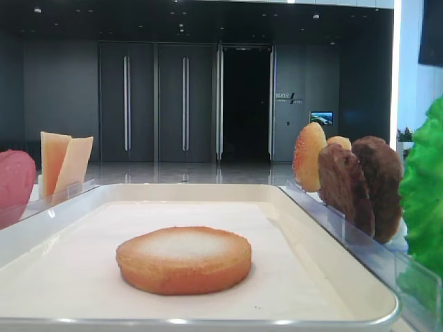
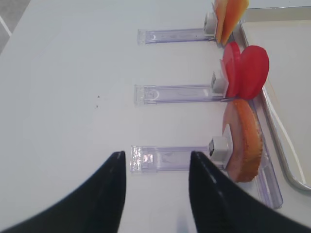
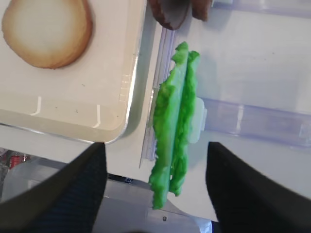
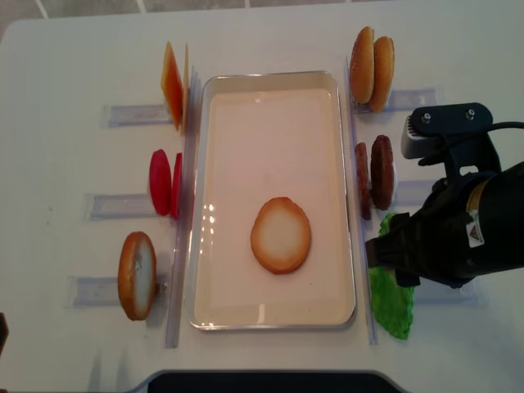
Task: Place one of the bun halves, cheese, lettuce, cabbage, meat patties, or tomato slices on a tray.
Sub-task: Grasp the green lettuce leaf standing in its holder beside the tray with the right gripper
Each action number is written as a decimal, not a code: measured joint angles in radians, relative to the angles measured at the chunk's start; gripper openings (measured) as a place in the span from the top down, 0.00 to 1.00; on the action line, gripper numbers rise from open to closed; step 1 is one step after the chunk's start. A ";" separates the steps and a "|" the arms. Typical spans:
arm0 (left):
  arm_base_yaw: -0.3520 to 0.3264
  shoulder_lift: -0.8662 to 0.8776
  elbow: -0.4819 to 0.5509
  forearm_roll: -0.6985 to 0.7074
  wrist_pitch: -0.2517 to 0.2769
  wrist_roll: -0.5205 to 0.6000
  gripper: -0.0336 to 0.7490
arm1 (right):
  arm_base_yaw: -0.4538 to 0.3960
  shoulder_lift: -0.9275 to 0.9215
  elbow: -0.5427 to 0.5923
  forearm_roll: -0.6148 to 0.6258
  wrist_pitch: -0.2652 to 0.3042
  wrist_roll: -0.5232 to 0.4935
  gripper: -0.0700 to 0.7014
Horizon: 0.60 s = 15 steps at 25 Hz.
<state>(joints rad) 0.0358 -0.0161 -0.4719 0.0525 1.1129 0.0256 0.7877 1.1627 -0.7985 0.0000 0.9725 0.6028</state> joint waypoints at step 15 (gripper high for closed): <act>0.000 0.000 0.000 0.000 0.000 0.000 0.54 | 0.000 0.066 0.000 -0.035 -0.039 -0.005 0.36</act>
<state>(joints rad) 0.0358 -0.0161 -0.4719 0.0525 1.1129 0.0256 0.7877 1.2290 -0.7985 -0.0351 0.9338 0.5977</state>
